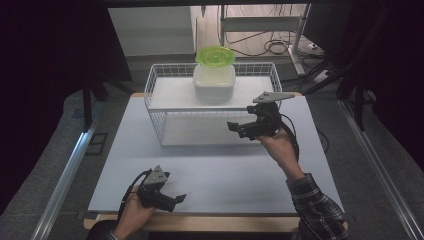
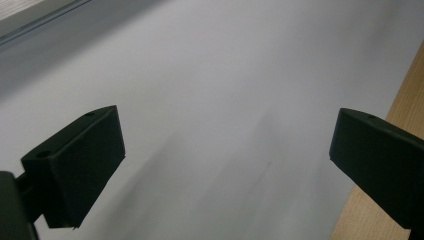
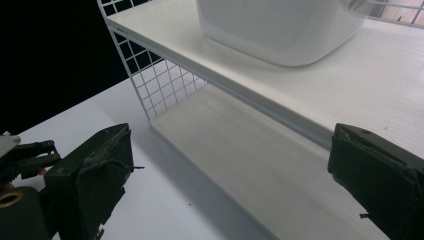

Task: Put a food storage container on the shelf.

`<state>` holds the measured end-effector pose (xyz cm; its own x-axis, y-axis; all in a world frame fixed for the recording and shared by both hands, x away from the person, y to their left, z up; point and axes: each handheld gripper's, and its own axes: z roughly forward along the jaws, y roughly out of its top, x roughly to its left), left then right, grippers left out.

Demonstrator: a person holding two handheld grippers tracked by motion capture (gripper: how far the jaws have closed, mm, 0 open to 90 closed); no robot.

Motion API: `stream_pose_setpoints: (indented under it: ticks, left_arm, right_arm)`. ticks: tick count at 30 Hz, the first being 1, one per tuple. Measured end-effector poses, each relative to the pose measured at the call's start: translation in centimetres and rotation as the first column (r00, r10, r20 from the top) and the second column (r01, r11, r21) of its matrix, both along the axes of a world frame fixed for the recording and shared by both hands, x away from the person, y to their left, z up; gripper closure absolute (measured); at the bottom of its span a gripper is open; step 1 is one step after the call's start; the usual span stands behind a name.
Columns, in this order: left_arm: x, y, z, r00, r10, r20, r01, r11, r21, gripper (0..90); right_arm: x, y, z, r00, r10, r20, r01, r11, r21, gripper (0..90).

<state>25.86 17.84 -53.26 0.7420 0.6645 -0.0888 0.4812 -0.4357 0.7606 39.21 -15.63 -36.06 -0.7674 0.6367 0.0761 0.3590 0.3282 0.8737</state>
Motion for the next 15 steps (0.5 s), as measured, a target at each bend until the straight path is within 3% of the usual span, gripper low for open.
stream_pose_setpoints:
  ticks: [5,15]
  left_arm:
    - [0.0,0.0,0.0,1.0,-0.002,0.0,0.002,1.0,0.003,1.0]
    - [0.0,-0.1,0.0,1.0,-0.009,0.0,0.009,0.9999,0.008,1.1]
  right_arm:
    - [-0.5,-0.1,-0.8,1.0,0.001,0.005,-0.001,1.0,0.003,4.7]
    - [-1.4,-0.1,-3.1,0.9999,0.014,0.0,-0.014,0.9987,-0.049,4.5]
